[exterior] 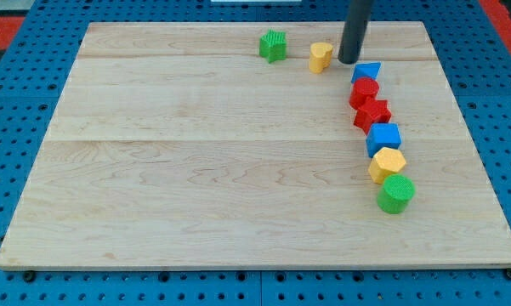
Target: Slide the yellow heart to the left of the green star
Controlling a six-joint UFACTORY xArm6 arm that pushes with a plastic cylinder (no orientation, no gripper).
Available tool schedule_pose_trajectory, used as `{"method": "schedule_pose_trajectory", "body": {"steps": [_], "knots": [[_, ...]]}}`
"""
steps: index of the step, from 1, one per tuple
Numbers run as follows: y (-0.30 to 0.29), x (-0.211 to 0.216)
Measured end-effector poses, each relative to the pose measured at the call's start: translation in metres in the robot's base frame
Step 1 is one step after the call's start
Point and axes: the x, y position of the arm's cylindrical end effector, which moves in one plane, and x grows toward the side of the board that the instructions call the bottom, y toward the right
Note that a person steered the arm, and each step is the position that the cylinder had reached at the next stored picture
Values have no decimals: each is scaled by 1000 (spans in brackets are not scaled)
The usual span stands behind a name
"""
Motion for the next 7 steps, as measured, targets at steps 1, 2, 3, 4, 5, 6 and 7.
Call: {"method": "schedule_pose_trajectory", "body": {"steps": [1,2,3,4,5,6,7], "knots": [[-9,-32],[3,-31],[39,-11],[6,10],[-72,2],[-109,11],[-107,25]]}}
